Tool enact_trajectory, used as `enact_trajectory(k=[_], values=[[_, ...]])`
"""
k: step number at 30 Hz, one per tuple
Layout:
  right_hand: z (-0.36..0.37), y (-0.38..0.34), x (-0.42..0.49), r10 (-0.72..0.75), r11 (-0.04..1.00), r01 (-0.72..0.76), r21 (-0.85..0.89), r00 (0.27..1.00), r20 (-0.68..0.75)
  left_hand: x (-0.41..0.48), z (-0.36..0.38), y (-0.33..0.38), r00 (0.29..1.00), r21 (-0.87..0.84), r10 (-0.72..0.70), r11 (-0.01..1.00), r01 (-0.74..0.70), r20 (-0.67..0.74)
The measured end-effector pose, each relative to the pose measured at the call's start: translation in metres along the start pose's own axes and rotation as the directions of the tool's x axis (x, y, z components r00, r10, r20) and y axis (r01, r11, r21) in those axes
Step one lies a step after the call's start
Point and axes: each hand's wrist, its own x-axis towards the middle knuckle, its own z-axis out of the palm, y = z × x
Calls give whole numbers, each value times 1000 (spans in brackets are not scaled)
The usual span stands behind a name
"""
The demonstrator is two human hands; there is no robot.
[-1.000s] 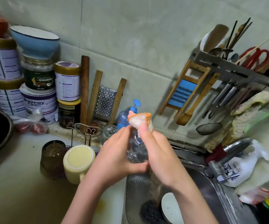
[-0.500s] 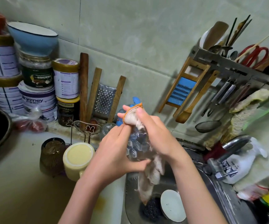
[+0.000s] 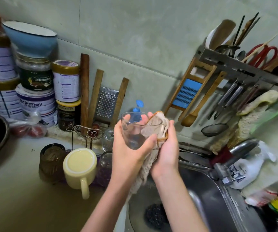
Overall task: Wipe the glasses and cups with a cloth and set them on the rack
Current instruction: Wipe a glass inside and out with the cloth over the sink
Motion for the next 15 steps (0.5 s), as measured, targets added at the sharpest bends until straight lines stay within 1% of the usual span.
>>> enact_trajectory(k=[2, 4, 7, 10, 12, 15], values=[[-3, 7, 1, 77, 996, -73, 56, 995, -65, -3, 3, -3, 999, -11, -29, 1000, 28, -42], [-10, 11, 2, 149, 986, -142, 83, 984, -98, -3, 3, -6, 997, -22, -54, 998, 53, -54], [-11, 9, -1, 186, 981, -177, 81, 975, -125, 3, 1, -9, 998, -15, -55, 998, 54, -35], [-9, 3, -8, 228, 973, -224, 48, 966, -117, 12, -5, -11, 998, 6, -37, 999, 37, -43], [-10, -1, -12, 267, 964, -265, 35, 957, -110, 17, -11, -13, 999, 63, -25, 998, 27, -29], [-10, -4, -18, 345, 938, -346, -1, 938, -44, 23, -22, -14, 999, 120, -12, 993, 16, -39]])
